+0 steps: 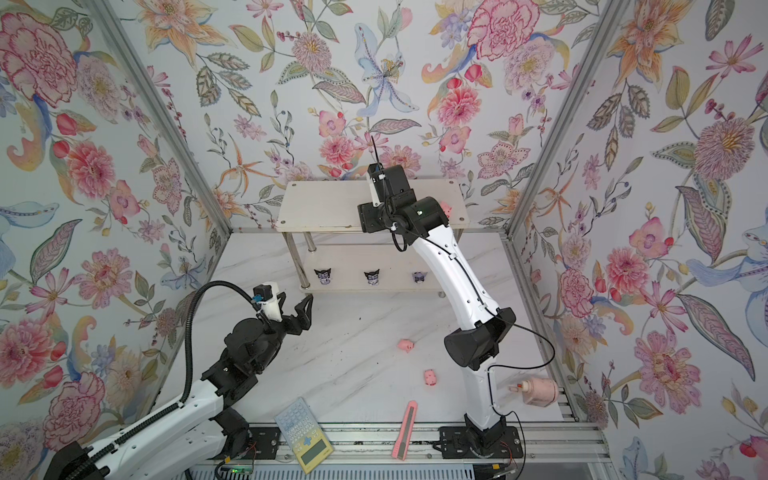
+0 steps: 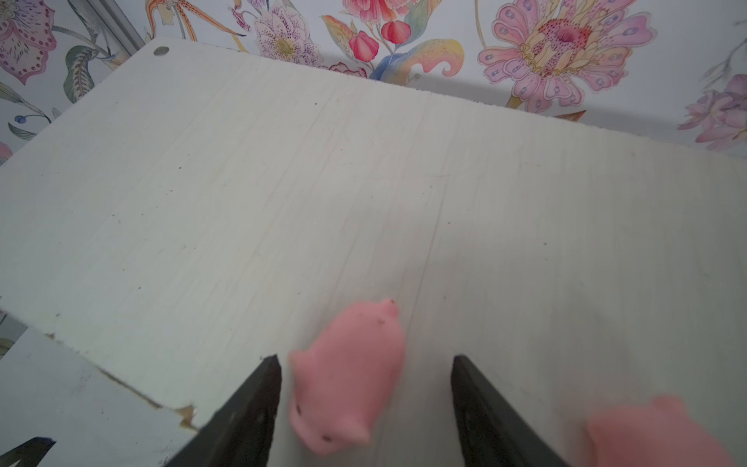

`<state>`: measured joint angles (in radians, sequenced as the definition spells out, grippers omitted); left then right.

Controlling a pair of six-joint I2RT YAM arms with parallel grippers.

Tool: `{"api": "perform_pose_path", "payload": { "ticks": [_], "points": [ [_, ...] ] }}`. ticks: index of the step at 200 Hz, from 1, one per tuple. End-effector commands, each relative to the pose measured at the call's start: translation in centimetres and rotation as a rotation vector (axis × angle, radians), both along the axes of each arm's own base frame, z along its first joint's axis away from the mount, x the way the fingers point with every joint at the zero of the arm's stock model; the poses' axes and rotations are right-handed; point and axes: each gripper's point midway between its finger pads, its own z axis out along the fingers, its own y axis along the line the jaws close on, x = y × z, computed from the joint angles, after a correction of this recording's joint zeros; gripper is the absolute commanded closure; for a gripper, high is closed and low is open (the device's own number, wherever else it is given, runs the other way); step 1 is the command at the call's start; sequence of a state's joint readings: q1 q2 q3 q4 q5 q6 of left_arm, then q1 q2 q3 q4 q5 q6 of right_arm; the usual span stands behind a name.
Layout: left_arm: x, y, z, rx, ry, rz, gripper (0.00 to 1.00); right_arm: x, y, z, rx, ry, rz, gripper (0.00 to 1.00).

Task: Place and organize the plastic toys onto the shelf
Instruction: 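Lower the pig onto the upper tier beside the other pigs, then open the right gripper and raise it off the pig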

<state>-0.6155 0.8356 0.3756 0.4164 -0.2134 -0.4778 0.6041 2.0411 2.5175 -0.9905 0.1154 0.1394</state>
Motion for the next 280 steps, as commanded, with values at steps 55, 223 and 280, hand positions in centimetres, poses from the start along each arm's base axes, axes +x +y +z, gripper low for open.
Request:
{"api": "perform_pose_path", "payload": {
  "ticks": [55, 223, 280],
  "points": [
    [0.5, 0.5, 0.5, 0.030, 0.002, 0.036, 0.13, 0.8, 1.7, -0.4, 0.047, 0.010, 0.080, 0.55],
    [1.0, -0.2, 1.2, 0.032, 0.000, 0.022, 0.13, -2.0, 0.2, 2.8, 0.047, -0.040, 0.079, 0.24],
    [1.2, -0.7, 1.3, 0.040, -0.005, 0.001, 0.13, -8.0, -0.4, 5.0, -0.009, -0.109, 0.083, 0.22]
  ]
}}
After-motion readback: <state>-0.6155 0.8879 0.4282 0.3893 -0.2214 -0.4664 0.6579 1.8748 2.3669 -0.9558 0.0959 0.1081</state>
